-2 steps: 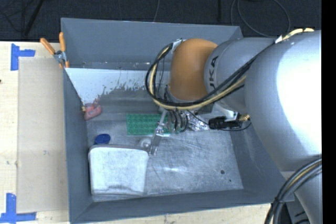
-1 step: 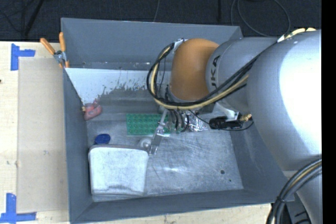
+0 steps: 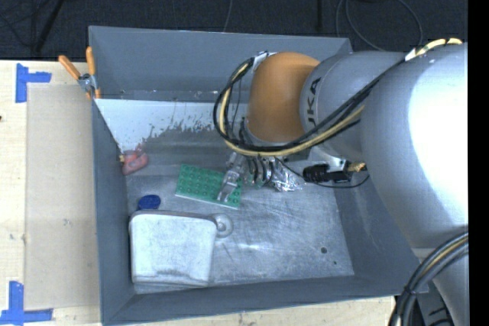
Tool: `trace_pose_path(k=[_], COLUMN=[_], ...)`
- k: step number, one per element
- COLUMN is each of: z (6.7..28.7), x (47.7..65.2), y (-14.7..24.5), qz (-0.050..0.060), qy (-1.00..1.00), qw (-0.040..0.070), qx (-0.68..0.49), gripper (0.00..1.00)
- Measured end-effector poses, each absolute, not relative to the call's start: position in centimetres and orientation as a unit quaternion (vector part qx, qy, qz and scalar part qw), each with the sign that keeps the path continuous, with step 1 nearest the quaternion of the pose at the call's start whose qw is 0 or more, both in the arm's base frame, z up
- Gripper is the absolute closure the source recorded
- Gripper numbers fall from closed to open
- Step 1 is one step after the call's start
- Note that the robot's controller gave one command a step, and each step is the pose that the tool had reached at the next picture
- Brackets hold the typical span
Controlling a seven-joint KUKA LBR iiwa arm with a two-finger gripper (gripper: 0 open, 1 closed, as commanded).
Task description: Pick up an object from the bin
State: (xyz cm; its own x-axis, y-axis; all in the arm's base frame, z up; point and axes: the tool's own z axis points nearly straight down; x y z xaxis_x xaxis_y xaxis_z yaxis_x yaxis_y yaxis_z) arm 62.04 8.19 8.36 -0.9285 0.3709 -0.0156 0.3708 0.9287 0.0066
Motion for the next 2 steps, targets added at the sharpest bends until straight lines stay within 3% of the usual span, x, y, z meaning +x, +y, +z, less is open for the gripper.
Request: trace_pose_path(k=[1, 2], z=[12.6, 19.1], x=[62.2, 62.3], y=[8.2, 8.2], qz=[0.001, 0.001], qy=[0.982, 0.982], qw=[0.002, 0.003], qx=[0.188, 0.187], gripper=[1.00, 1.00])
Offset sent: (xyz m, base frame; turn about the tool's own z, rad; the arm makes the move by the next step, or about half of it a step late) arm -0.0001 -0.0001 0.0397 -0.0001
